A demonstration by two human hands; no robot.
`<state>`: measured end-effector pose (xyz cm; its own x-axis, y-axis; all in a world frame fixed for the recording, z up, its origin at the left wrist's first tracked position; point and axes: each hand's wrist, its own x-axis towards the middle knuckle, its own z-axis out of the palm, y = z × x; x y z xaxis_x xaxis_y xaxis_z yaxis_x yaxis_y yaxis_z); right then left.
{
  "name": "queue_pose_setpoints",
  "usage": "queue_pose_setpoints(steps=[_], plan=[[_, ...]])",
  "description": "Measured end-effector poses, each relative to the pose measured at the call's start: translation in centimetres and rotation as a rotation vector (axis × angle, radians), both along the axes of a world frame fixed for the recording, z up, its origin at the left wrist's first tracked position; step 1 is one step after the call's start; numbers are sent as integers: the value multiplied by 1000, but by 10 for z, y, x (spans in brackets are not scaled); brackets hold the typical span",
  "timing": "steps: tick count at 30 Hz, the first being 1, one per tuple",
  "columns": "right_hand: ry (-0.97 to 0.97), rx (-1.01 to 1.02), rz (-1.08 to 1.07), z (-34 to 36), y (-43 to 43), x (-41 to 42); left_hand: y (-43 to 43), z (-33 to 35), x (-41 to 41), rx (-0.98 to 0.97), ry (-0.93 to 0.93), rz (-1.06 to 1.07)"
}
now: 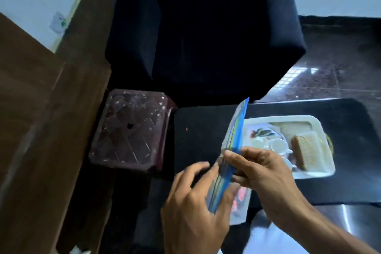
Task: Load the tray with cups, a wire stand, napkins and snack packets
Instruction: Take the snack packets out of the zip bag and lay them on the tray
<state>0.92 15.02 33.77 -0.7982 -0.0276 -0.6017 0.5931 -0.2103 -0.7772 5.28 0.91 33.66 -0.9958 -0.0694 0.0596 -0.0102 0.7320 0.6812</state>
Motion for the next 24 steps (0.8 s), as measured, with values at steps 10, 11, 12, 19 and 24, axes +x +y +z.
queue_pose_setpoints(steps=[10, 11, 12, 19, 24], plan=[[-22, 202, 151, 28, 172, 55, 180, 37, 22, 420, -276, 140], [7, 283, 195, 28, 185, 56, 195, 38, 23, 387, -279, 150], [28, 329, 233, 29, 198, 57, 207, 38, 25, 365, -279, 155], [121, 129, 278, 41, 246, 53, 247, 47, 22, 351, -258, 270], [125, 59, 186, 48, 251, 51, 253, 54, 17, 610, -369, 399]])
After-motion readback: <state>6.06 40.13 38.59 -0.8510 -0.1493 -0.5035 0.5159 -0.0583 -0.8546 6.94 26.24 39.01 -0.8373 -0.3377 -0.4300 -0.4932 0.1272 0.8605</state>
